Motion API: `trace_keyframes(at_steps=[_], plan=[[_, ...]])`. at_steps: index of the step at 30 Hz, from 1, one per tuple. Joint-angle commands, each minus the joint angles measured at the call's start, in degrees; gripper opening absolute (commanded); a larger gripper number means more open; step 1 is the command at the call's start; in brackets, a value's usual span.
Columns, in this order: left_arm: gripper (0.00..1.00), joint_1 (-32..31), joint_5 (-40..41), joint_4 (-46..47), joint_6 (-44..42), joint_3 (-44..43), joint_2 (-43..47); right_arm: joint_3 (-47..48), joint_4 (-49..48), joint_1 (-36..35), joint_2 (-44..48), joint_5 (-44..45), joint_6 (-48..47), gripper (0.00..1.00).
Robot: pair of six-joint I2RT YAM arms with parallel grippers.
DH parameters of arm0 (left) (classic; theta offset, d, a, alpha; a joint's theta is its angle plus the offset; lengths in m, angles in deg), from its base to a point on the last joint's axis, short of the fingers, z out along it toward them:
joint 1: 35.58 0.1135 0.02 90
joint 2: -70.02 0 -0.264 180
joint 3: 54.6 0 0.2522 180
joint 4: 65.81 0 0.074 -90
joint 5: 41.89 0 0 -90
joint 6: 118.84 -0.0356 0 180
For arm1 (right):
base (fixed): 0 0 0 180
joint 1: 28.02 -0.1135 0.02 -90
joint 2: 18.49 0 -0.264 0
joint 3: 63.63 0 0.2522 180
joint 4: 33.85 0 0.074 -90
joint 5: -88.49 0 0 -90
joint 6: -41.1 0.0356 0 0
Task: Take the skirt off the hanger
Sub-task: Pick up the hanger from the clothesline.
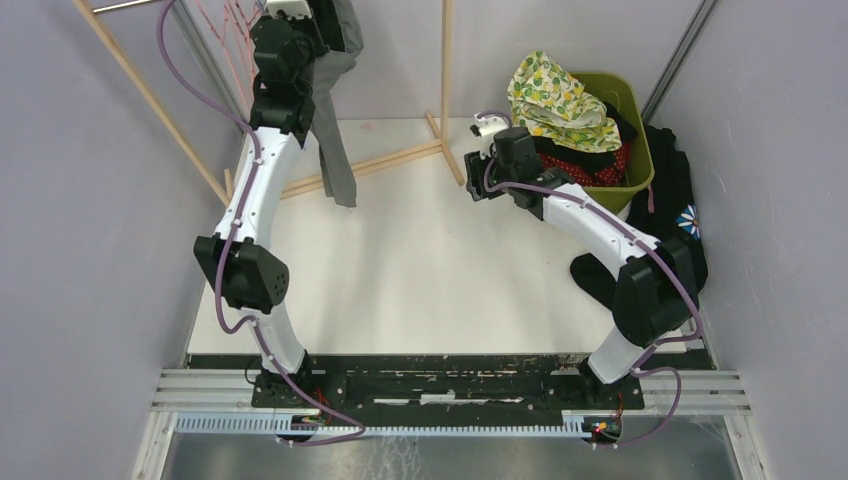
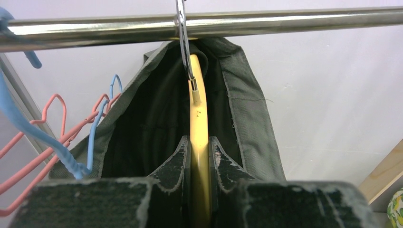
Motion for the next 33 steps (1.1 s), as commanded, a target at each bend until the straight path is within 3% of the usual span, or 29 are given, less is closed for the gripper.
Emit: trace_keyframes(at_steps=[1, 7, 18, 33], plan=[[0.03, 0.67, -6.71, 21.87, 0.46, -6.36, 5.15, -0.37, -2.78, 0.33, 1.15, 0.31, 0.95, 0.54], [0.03, 0.42, -6.86, 25.01, 1.14, 0.67, 7.81, -1.01, -2.34, 0.60, 1.48, 0.64, 0.76, 0.54], [0.03, -0.19, -6.81, 26.41, 1.53, 3.67, 9.78, -3.03, -2.54, 1.69, 1.75, 0.97, 0.93, 0.54], [0.03, -0.28, -5.92, 38.22, 1.06, 0.43, 6.54, -4.97, -2.34, 2.13, 1.38, 0.75, 1.42, 0.53]])
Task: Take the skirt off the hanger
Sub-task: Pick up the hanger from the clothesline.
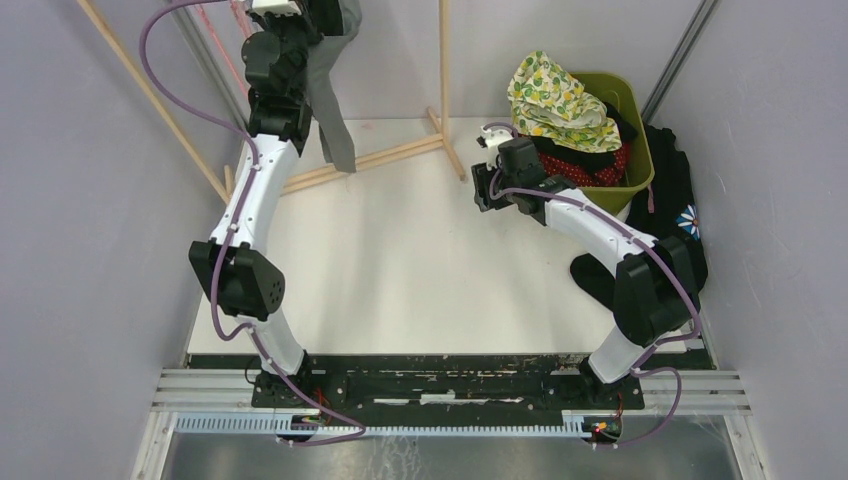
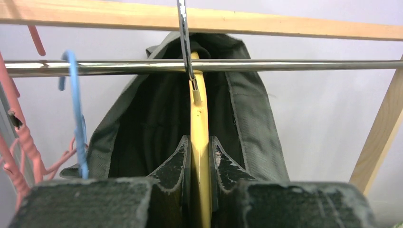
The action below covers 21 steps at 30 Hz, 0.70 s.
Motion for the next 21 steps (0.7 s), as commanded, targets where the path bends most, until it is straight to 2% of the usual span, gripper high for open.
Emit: trace_keyframes(at_steps=[1, 5, 21], plan=[[0.03, -0.30, -3.29, 23.21, 0.36, -6.37, 2.93, -0.09, -2.35, 0.20, 1.26, 0.60, 0.73, 0.53], [0.03, -0.30, -3.23, 22.99, 1.01, -5.73, 2.67, 0.00, -2.45, 0.31, 0.94, 0.35, 0.77, 0.53], [0.03, -0.33, -3.25, 18.24, 3.35, 8.63, 8.07, -0.34, -2.11, 0.47, 2.01, 0.38, 0.27, 0.53]])
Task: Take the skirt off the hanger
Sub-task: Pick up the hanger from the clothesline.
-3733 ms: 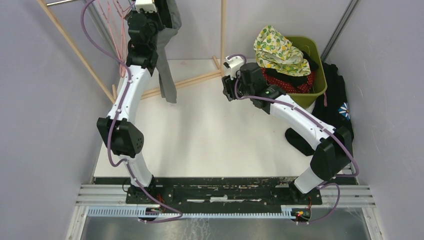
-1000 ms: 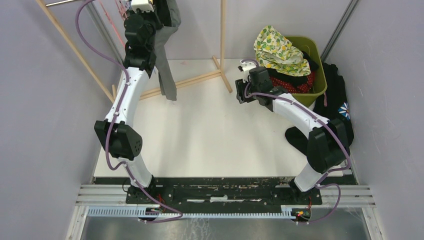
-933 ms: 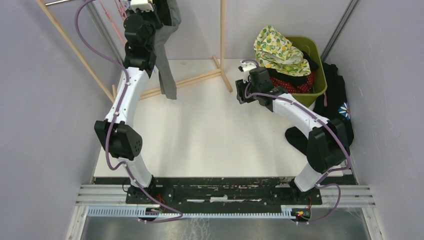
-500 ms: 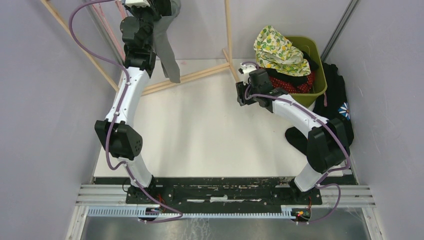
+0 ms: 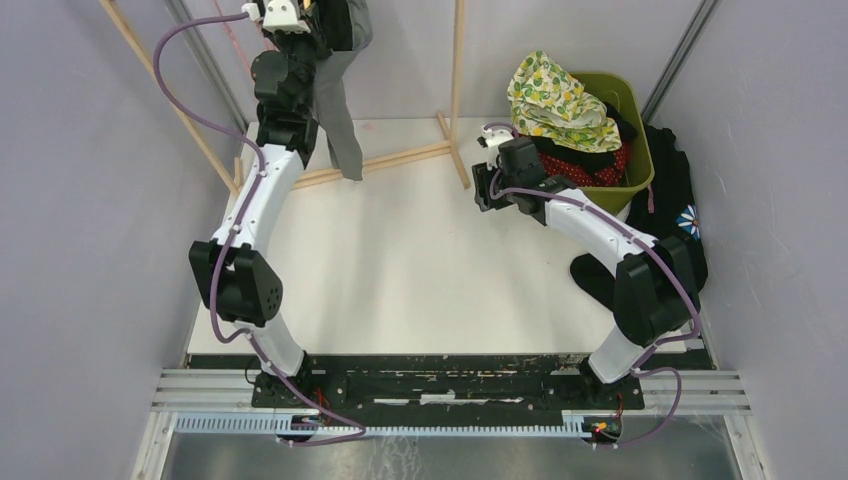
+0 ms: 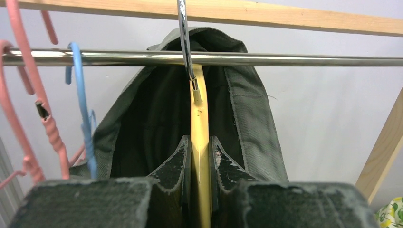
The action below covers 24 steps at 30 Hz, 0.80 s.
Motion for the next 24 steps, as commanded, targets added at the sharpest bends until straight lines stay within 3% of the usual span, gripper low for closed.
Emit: trace_keyframes(at_steps=[1, 17, 24], plan=[[0.03, 0.01, -0.64, 8.49, 2.84, 1.05, 6.89, -0.03, -2.12, 0.30, 2.18, 0.44, -0.02, 0.53], [0.03, -0.60, -7.50, -13.70, -0.75, 12.25, 14.60, 0.53, -1.21, 0.30, 5.25, -0.18, 0.05, 0.52], [0.03, -0.77, -15.07, -24.78, -3.75, 16.63, 21.76, 7.95, 1.92, 0.16, 6.65, -4.20, 1.80, 0.52]])
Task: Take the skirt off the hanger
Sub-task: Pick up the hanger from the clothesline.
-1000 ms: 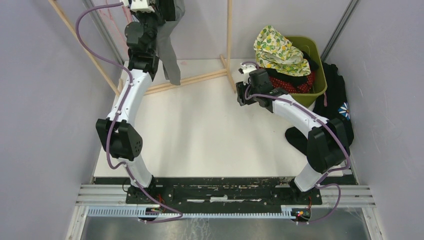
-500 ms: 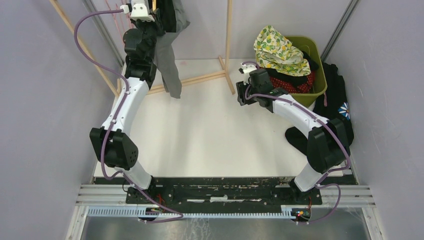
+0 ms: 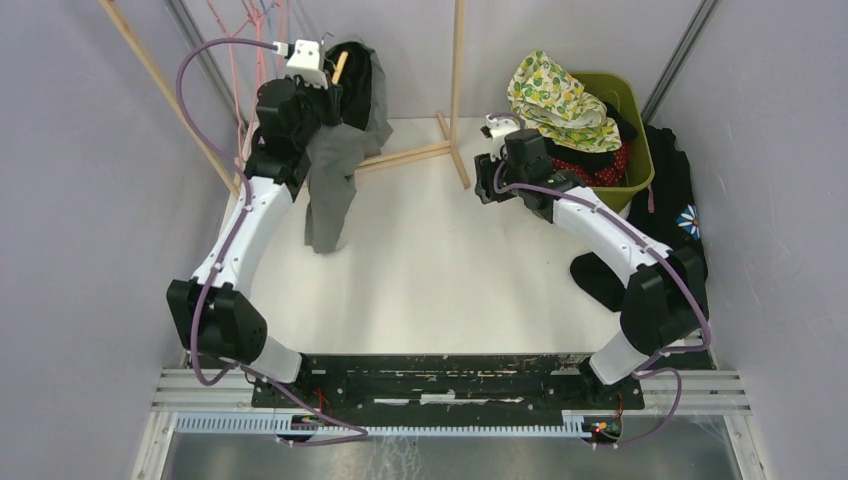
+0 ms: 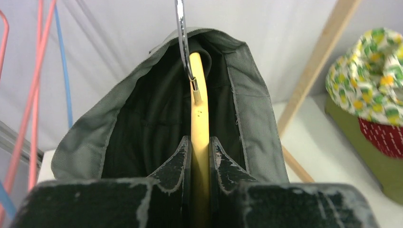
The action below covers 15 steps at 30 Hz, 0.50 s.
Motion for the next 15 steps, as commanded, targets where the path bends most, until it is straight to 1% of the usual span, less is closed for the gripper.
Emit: trace_keyframes(at_steps=[1, 5, 10, 14, 15], plan=[[0.03, -0.49, -6.93, -2.30, -3.75, 1.51, 10.10, 7.81, 0.49, 0.02, 3.61, -3.82, 2.17, 0.52], [0.03, -0.42, -11.69, -4.76, -2.53, 4.55, 14.75, 12.69, 0.93, 0.01, 4.35, -7.40, 5.51, 0.53], [0.03, -0.66, -14.68, -5.81, 0.84, 9.35, 21.00, 21.61, -0.21, 0.01, 1.60, -11.00, 12.16, 0.53], [0.03, -0.99, -14.69, -8.07, 1.40, 13.41, 25.31, 26.77, -4.72, -0.33, -2.00, -15.97, 22.65, 0.53], [0.03, -1.07, -14.61, -8.24, 1.64, 14.22, 26.12, 27.82, -5.16, -0.95, -2.66, -16.77, 23.76, 0.52]])
